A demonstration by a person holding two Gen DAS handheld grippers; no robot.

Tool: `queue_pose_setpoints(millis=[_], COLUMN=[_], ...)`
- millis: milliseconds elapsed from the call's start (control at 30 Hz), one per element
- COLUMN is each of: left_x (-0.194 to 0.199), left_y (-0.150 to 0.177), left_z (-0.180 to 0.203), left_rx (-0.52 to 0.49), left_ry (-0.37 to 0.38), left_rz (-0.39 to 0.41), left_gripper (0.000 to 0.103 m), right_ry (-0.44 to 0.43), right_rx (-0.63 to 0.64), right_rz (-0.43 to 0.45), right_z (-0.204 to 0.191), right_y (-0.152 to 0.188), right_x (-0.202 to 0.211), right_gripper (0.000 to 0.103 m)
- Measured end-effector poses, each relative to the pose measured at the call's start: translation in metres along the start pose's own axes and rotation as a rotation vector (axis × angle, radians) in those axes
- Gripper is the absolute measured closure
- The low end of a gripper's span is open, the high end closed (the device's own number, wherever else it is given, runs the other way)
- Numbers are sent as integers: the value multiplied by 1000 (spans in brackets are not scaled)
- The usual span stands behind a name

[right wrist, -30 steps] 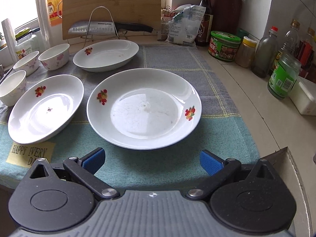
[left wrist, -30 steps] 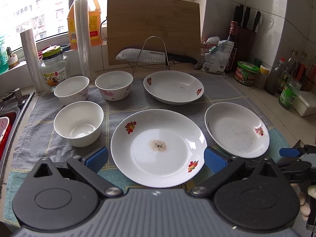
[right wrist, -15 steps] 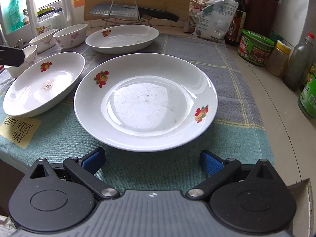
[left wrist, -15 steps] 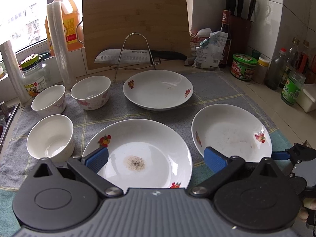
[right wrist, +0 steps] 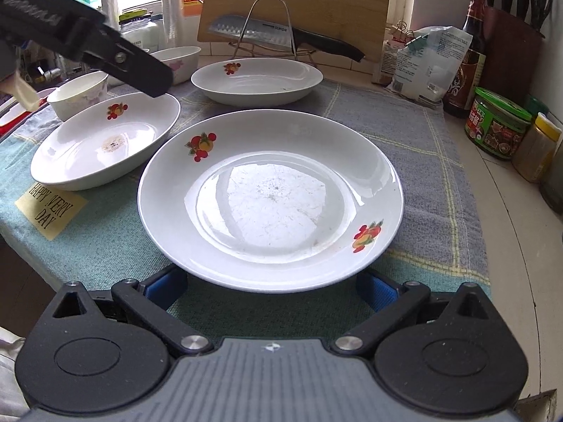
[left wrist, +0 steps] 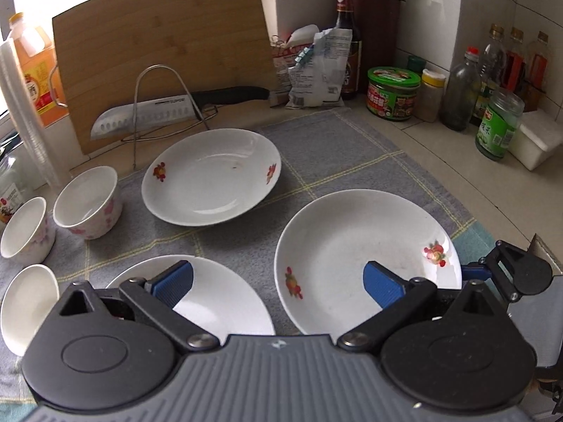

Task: Organize plates and bowls

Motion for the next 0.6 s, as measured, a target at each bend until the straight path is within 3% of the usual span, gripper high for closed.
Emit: queue_pose_setpoints(millis=[367, 600], left_x=[-74, -103], left_y=[-19, -17], left_z=[19, 27], left_rx=[-86, -145], left_ry=[122, 238], left_rz=[-136, -223], left_gripper=[1, 1], right_ry=[14, 39], right_rx=[-13, -39], right_rz=[-3, -10], right_z=[-1, -1], right_y=[0, 0], right_x=[0, 1], right_gripper=[0, 0])
Point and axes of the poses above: each gripper's, at about its wrist camera, not at the fingertips, and x roughly against the way its jaws point, z to its right, y to its underside, the point moved 7 cm from there along -x, roughly the way its jaws point, and after that the axes turned 1 degree about y, right-handed, at the moved point
